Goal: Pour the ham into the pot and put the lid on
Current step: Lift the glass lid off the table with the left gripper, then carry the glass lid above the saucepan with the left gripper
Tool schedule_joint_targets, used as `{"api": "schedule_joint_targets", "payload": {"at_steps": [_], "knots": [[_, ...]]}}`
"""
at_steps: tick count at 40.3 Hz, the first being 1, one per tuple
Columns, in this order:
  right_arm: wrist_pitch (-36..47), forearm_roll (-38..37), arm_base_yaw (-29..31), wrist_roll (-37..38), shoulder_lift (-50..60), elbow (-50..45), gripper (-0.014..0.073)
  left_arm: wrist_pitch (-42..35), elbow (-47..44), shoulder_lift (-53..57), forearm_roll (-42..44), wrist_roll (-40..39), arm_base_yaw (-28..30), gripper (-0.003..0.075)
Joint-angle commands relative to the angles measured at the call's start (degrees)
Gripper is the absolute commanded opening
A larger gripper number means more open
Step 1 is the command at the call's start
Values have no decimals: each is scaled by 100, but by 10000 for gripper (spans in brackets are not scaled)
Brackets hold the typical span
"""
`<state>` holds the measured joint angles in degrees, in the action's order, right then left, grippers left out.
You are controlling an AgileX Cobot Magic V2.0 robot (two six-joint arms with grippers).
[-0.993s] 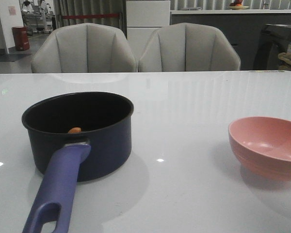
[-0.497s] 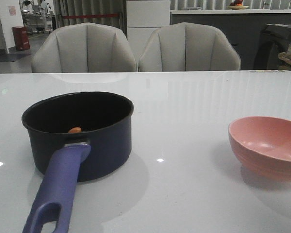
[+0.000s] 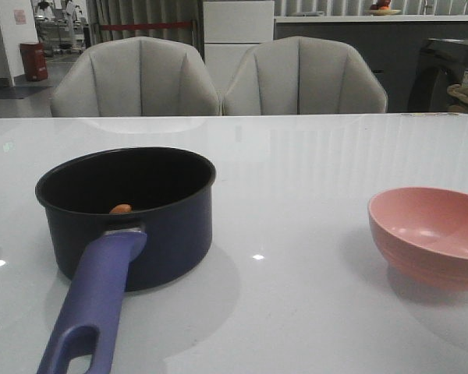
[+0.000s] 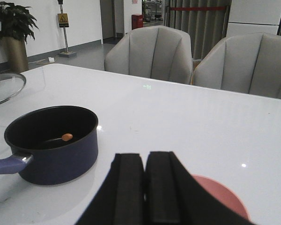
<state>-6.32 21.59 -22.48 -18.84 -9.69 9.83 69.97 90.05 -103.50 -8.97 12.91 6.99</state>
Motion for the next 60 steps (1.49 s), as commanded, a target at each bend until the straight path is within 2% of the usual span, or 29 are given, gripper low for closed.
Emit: {"api": "schedule_joint_targets", "payload": {"at_steps": [1, 14, 27, 34, 40, 60], "knots": [[405, 40, -7, -49, -41, 152, 136, 168, 372, 356, -162, -42, -397, 312], [405, 40, -7, -49, -41, 152, 136, 32, 650, 356, 113, -42, -1907, 312], [405, 40, -7, -49, -41, 152, 136, 30, 788, 36, 76, -133, -2857, 312], [405, 40, -7, -49, -41, 152, 136, 89, 980, -176, 62, -176, -3077, 312], [405, 40, -7, -49, -41, 152, 136, 373, 1123, -404, -131, -176, -3077, 312], [405, 40, -7, -49, -41, 152, 136, 373, 1124, -455, -273, -244, -3077, 312]]}}
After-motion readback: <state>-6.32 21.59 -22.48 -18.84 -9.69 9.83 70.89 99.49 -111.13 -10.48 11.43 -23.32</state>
